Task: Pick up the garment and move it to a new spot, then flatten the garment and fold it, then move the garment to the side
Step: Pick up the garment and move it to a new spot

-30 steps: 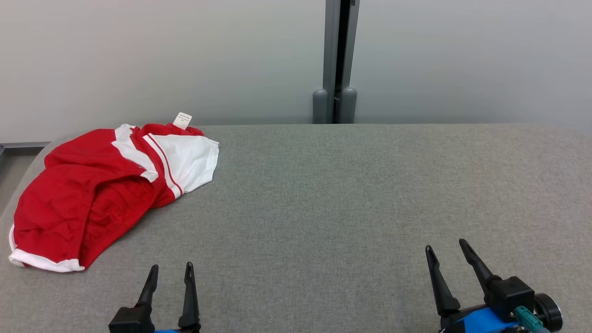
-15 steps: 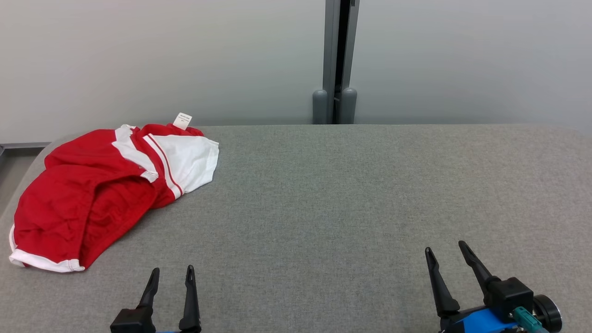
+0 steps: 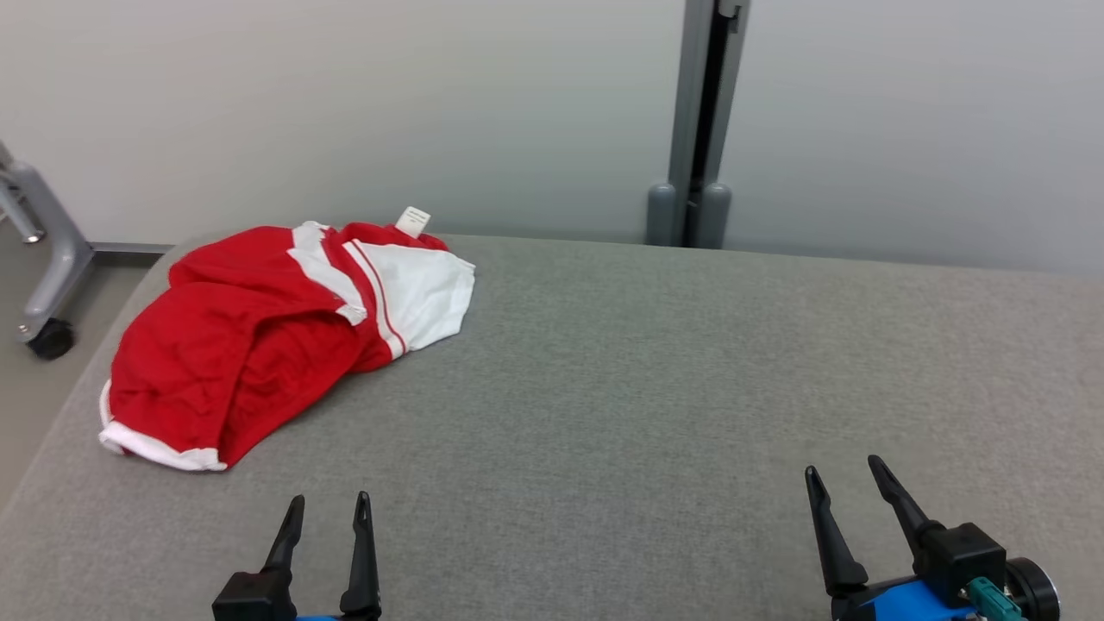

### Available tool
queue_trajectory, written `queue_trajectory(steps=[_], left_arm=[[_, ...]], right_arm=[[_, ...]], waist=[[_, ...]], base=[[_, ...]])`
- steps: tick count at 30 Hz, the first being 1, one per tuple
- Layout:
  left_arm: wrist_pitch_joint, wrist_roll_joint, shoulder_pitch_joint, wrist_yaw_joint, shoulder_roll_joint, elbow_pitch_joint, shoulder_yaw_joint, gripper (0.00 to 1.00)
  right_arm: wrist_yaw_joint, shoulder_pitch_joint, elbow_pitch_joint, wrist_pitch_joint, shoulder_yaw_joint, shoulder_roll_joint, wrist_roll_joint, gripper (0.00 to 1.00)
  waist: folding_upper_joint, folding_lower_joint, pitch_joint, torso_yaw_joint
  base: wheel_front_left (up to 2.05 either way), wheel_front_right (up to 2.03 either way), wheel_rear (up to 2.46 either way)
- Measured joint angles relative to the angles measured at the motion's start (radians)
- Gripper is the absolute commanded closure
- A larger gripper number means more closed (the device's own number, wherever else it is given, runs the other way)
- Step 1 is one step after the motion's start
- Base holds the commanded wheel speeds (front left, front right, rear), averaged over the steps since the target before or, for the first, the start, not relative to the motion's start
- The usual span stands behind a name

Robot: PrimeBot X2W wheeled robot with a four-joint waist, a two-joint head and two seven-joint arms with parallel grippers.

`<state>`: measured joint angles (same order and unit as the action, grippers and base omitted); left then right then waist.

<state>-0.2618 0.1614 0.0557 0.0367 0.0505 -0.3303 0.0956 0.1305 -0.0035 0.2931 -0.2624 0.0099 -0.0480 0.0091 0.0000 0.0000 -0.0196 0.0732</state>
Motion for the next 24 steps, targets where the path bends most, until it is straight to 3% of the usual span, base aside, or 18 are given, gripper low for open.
queue_trajectory(steps=[14, 19, 24], left_arm=[[0.0, -0.005, 0.0, -0.001, 0.016, 0.028, -0.018, 0.0], [0.0, -0.004, 0.004, -0.001, 0.018, 0.032, -0.019, 0.0], [0.0, 0.0, 0.007, -0.011, 0.017, 0.036, -0.028, 0.0]], right_arm=[[0.0, -0.002, -0.001, 0.0, 0.05, 0.0, 0.029, 0.0], [0.0, -0.005, 0.002, 0.0, 0.067, 0.0, 0.029, 0.0], [0.0, -0.013, 0.006, 0.0, 0.089, 0.001, 0.029, 0.0]], waist=[[0.0, 0.0, -0.011, 0.237], [0.0, 0.0, 0.004, 0.268], [0.0, 0.0, 0.011, 0.25]], base=[[0.0, 0.0, 0.0], [0.0, 0.0, 0.0], [0.0, 0.0, 0.0]])
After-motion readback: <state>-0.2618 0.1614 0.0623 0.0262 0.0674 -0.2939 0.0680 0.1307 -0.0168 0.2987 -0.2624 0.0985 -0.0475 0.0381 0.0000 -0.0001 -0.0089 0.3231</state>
